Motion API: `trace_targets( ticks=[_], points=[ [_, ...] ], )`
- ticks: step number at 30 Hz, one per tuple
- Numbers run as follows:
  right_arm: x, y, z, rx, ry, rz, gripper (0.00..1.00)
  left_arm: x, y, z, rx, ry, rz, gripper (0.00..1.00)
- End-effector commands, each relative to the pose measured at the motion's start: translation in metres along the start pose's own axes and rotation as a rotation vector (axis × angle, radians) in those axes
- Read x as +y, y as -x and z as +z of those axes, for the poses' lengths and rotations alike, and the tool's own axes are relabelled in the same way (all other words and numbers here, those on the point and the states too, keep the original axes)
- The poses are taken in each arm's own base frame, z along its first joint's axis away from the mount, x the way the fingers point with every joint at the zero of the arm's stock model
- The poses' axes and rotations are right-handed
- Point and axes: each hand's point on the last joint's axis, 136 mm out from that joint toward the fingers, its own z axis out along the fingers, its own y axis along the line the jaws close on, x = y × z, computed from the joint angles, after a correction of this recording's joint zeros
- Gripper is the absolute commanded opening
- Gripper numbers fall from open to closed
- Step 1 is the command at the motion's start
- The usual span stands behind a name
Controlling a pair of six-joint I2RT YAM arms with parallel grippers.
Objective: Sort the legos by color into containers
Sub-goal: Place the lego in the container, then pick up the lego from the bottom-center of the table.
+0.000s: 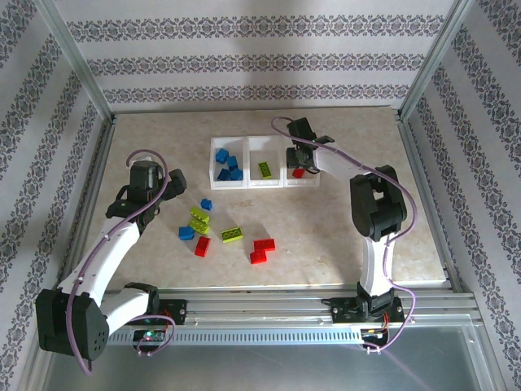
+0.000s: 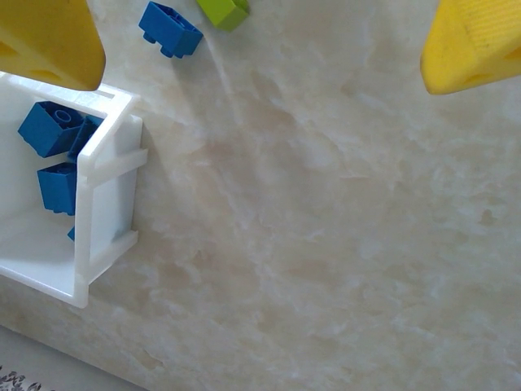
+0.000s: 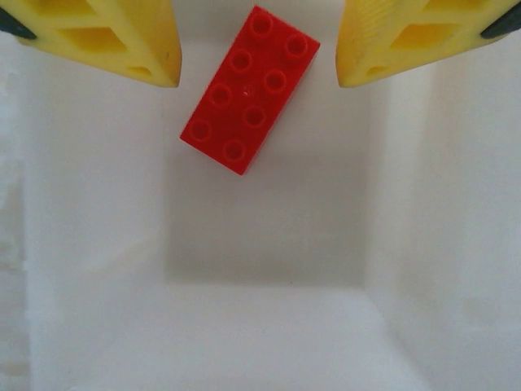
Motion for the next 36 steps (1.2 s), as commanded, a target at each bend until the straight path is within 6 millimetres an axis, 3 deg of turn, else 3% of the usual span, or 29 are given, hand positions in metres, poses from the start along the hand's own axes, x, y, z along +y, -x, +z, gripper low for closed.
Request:
trace_targets(
  ticks=[1,10,23,29,36],
  points=[
    [0.006,0.016,-0.038,-0.081,0.013,-0.009,0.55,0.004,-0.002,0.000,0.007,0.005,-0.015,1.00],
    [0.015,0.003,-0.084,-0.142,0.002,-0.020,0.60,0.003,-0.004,0.005,0.014,-0.009,-0.030,1.00],
    [0.031,-0.073,-0.127,-0.095,-0.002,0.005,0.98,-0.004,-0.012,0.023,0.064,-0.059,-0.081,1.00],
    [0.038,-0.110,-0.132,0.009,0.018,0.034,0.98,-0.003,-0.014,0.027,0.073,-0.062,-0.101,1.00],
    [0.065,-0.157,-0.135,0.139,0.051,0.015,0.98,0.000,-0.016,0.030,0.086,-0.056,-0.110,1.00]
  ],
)
